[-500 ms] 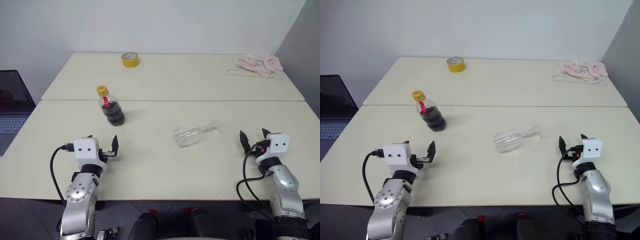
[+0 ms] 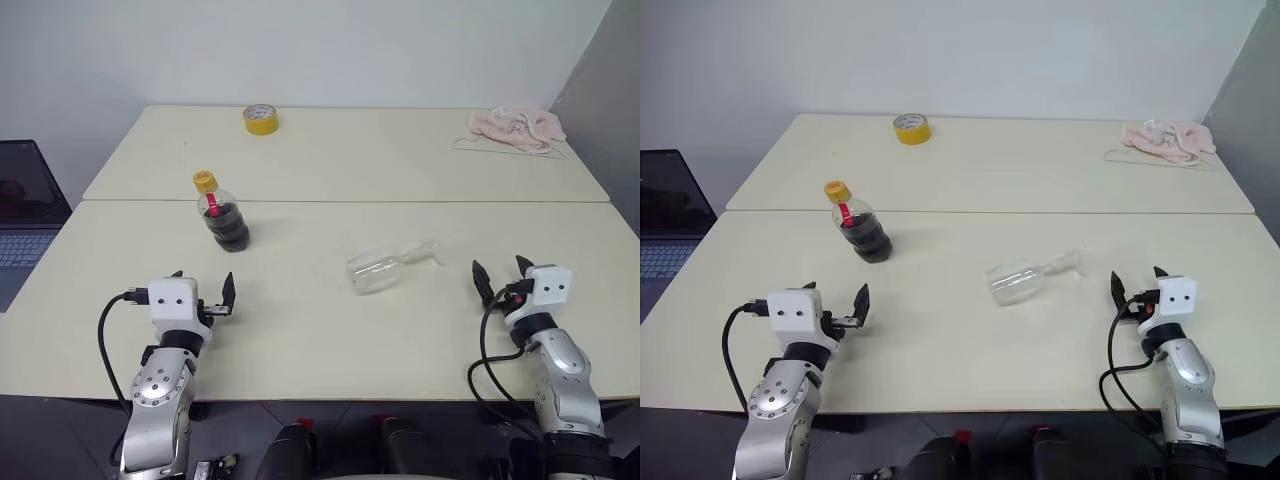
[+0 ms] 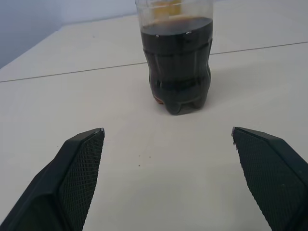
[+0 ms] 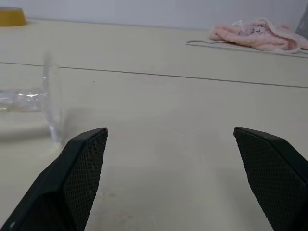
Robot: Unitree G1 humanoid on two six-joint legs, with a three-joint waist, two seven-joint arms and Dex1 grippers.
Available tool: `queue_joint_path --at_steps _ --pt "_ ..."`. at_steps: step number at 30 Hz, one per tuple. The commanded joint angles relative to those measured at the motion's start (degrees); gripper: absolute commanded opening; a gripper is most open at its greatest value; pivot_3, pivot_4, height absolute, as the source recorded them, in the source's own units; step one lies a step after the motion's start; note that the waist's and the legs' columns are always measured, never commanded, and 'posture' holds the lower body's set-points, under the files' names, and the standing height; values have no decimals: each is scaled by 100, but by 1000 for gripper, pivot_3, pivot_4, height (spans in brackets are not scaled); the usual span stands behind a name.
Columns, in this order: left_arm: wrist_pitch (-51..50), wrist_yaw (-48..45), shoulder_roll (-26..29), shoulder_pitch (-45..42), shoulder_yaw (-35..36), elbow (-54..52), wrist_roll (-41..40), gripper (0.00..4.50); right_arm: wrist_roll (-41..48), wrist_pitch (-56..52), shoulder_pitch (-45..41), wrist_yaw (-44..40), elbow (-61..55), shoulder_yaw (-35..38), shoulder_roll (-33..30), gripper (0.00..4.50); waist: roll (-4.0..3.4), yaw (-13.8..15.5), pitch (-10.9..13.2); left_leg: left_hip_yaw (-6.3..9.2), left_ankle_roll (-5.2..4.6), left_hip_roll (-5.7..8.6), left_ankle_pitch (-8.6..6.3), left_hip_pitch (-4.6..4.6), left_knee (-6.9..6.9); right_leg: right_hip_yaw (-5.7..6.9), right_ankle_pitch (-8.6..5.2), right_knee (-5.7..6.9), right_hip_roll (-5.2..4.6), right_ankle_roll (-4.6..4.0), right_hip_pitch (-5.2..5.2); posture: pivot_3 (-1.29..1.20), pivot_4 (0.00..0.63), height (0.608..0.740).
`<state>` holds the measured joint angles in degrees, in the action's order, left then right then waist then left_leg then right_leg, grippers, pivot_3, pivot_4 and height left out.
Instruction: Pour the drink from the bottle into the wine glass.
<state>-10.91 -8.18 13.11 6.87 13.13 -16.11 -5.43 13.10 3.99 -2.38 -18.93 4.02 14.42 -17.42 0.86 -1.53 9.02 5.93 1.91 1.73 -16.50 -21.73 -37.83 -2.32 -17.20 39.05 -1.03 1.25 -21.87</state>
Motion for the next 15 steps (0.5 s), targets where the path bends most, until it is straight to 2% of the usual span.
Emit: queue_joint_path --at_steps 1,6,9,15 --pt "236 -85 109 -96 156 -30 -100 4483 60 50 117 -75 -404 -15 -19 4500 0 2 0 0 0 0 0 0 0 0 0 0 0 0 0 0 150 740" --pt "490 -331 134 -80 103 -44 -269 4483 46 98 264 -152 -644 -102 -22 4500 0 2 0 -1 0 0 0 0 -1 -1 0 -1 0 0 0 0 150 740" --pt "491 -453 146 -132 24 -20 -326 4483 161 47 472 -454 -1183 -287 -107 4500 0 2 0 2 0 0 0 0 0 1 0 -1 0 0 0 0 150 740" --pt "217 -534 214 -332 -19 59 -368 4483 858 -890 883 -997 -2325 -405 -530 4500 0 6 0 6 -1 1 0 -1 -2 4 0 -3 -1 0 5 0 150 740"
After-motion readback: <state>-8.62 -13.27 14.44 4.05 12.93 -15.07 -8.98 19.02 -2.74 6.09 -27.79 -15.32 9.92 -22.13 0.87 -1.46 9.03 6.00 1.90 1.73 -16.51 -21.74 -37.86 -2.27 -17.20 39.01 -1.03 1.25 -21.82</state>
